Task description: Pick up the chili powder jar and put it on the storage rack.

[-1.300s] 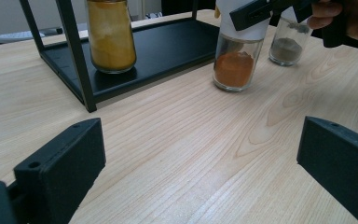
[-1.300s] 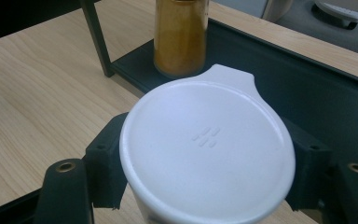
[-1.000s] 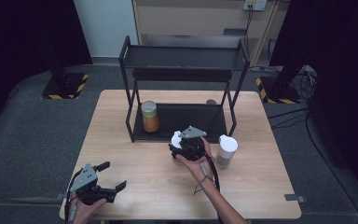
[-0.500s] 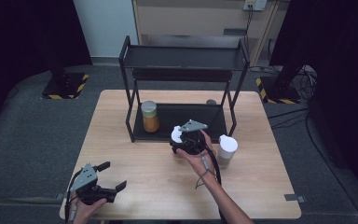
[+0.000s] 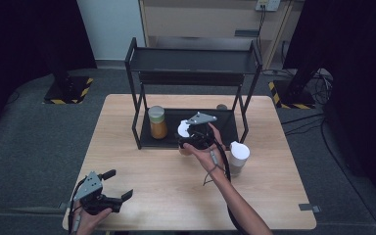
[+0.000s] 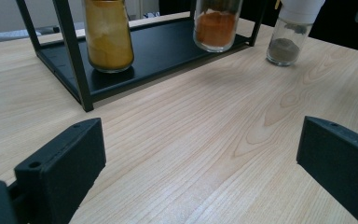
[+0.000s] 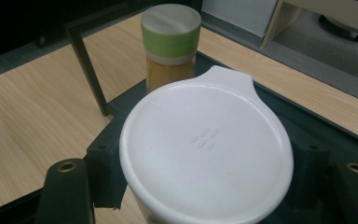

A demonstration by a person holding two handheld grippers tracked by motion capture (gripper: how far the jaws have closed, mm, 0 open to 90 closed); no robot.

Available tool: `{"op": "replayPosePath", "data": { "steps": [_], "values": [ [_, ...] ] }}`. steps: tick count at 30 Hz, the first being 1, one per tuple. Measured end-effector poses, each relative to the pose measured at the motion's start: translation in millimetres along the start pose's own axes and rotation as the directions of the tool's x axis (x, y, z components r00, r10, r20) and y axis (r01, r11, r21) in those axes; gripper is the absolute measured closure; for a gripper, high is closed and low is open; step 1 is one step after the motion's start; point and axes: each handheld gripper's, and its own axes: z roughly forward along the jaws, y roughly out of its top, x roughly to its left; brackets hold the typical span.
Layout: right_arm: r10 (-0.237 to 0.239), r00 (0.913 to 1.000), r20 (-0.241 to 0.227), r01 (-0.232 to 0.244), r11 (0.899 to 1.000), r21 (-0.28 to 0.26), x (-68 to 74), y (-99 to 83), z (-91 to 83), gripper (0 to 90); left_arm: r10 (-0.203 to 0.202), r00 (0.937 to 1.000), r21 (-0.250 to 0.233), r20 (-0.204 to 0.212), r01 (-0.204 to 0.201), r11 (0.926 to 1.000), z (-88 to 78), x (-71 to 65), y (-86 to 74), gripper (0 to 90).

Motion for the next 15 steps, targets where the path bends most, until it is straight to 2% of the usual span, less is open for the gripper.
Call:
{"op": "replayPosePath", "data": {
  "steps": [7, 15],
  "values": [
    [-0.003, 0.9998, 0.019, 0.003, 1.000, 0.000, -4.4, 13.2, 8.6, 31.5, -0.003, 1.0000, -0.001, 0.003, 0.003, 1.0000, 0.2, 0.6, -0.2, 0.0],
    [0.025, 0.9992, 0.029, -0.025, 1.000, -0.007, -13.2, 24.2, 19.1, 31.5, -0.004, 1.0000, -0.002, 0.003, 0.004, 1.0000, 0.1, 0.7, -0.6, 0.0]
  ]
}}
